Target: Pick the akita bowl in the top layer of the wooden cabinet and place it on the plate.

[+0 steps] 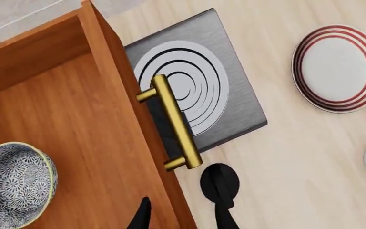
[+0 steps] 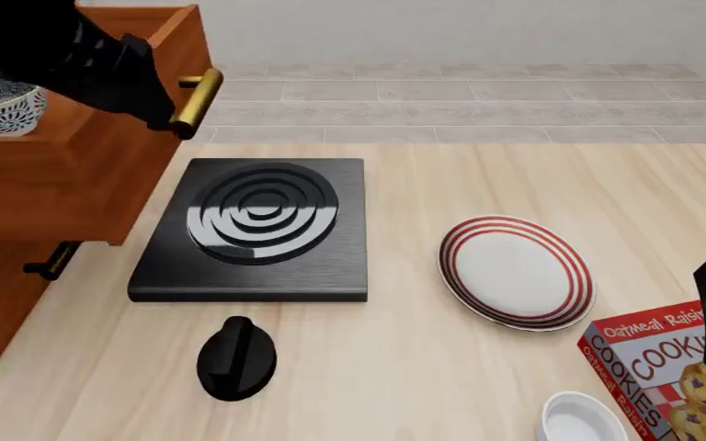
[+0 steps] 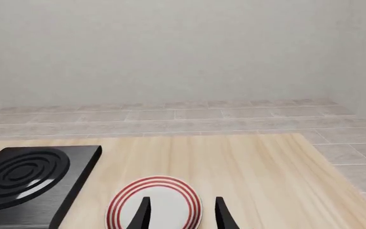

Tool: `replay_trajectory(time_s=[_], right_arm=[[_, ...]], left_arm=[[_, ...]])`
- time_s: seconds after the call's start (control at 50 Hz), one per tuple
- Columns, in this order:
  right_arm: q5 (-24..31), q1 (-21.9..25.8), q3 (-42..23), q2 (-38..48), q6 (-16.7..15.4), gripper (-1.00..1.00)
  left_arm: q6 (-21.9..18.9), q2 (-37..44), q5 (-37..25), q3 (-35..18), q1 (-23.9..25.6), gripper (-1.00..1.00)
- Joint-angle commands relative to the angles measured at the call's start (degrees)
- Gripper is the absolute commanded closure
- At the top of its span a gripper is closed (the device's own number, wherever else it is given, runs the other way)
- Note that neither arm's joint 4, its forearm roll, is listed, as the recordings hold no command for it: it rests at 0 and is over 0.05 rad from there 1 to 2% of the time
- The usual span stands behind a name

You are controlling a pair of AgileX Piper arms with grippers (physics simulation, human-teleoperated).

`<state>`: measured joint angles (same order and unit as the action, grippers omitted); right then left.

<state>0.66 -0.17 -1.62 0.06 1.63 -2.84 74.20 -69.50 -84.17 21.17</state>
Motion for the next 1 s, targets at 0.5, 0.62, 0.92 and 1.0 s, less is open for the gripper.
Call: replay_trajectory(time_s=[0.5,0.62,0.92,1.0], right_arm=[[-0.06,0.02,-0.13,0.00,0.04,-1.00],[-0.07,0.01,-0.14,0.00,0.12,-1.00],[-0.09,0.05,-0.16,-0.01,0.13,-1.00],[-0.08,0.04,-0.20,-0.01,0.08,-1.00]], left_arm=[[-0.76,-0.17,-0.40,-8.55,-1.30,-1.00],[-1.67,0.13,-0.40,-9.32,-3.18,-1.00],[-1.22,0.60,-0.40,-8.79,-7.89,-1.00],[0.30,0.95,-0.40,-7.79,-8.03,-1.00]])
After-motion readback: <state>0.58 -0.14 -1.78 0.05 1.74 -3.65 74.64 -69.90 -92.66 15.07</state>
